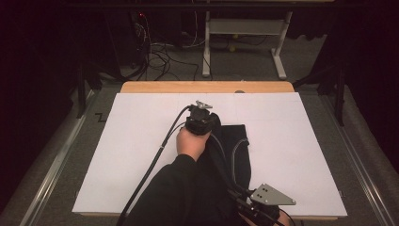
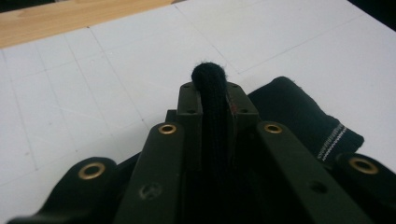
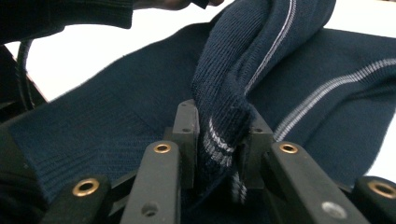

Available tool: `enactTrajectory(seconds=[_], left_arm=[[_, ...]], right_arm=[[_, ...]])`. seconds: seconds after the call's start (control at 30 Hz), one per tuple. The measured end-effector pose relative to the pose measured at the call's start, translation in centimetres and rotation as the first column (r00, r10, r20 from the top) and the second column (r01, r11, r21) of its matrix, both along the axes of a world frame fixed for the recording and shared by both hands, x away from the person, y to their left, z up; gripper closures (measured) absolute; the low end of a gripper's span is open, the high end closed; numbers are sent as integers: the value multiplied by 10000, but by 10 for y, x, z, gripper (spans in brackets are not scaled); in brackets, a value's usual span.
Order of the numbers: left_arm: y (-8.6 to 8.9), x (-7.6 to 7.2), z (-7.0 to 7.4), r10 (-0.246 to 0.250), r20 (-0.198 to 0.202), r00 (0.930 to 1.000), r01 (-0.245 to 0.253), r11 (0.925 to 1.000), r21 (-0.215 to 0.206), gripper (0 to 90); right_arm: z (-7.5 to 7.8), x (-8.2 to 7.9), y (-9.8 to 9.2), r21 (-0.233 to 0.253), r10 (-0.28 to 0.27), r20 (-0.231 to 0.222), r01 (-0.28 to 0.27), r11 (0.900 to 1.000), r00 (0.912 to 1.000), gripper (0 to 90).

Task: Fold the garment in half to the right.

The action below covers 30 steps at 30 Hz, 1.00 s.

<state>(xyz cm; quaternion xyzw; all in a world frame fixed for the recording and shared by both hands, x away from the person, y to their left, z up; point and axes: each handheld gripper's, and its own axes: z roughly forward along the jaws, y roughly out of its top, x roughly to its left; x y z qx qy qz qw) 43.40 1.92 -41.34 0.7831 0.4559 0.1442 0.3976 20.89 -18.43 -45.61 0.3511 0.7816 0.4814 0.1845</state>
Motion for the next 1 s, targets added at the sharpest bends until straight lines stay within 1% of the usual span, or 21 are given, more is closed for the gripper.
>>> enactTrajectory(seconds=[0.13, 0.3, 0.37, 0.47, 0.57, 0.73, 0.87, 0.93, 1.0], left_arm=[[-10, 1, -5, -48, -84, 10000, 48, 10000, -81, 743], [-21, 3, -8, -280, -84, 9996, 279, 9995, -167, 733], [-24, 3, -8, -356, -81, 9993, 354, 9992, -205, 719], [-27, 3, -9, -420, -27, 9991, 419, 9988, -261, 708], [-29, 2, -9, -469, 42, 9989, 470, 9983, -350, 685], [-30, 0, -7, -604, 168, 9980, 613, 9960, -645, 578], [-28, -2, -4, -722, 295, 9970, 742, 9945, -735, 482], [-25, -4, -3, -847, 326, 9959, 874, 9918, -928, 446], [-19, -8, -2, -830, 447, 9955, 876, 9895, -1148, 433]], right_arm=[[-2, -2, -3, -284, -96, 6, 97, 9995, 10000, 717], [-4, -8, -7, -661, -136, 63, 140, 9977, 9999, 688], [-5, -9, -9, -698, -192, 30, 193, 9974, 9998, 673], [-6, -11, -12, -649, -256, -21, 254, 9976, 9997, 650], [-4, -14, -14, -630, -335, 88, 340, 9974, 9994, 640], [0, -18, -21, -436, -541, 289, 553, 9975, 9981, 607], [4, -19, -25, -150, -635, 409, 642, 9978, 9971, 578], [7, -19, -26, -41, -611, 488, 614, 9981, 9969, 571], [9, -20, -26, 29, -598, 562, 598, 9982, 9966, 565]])
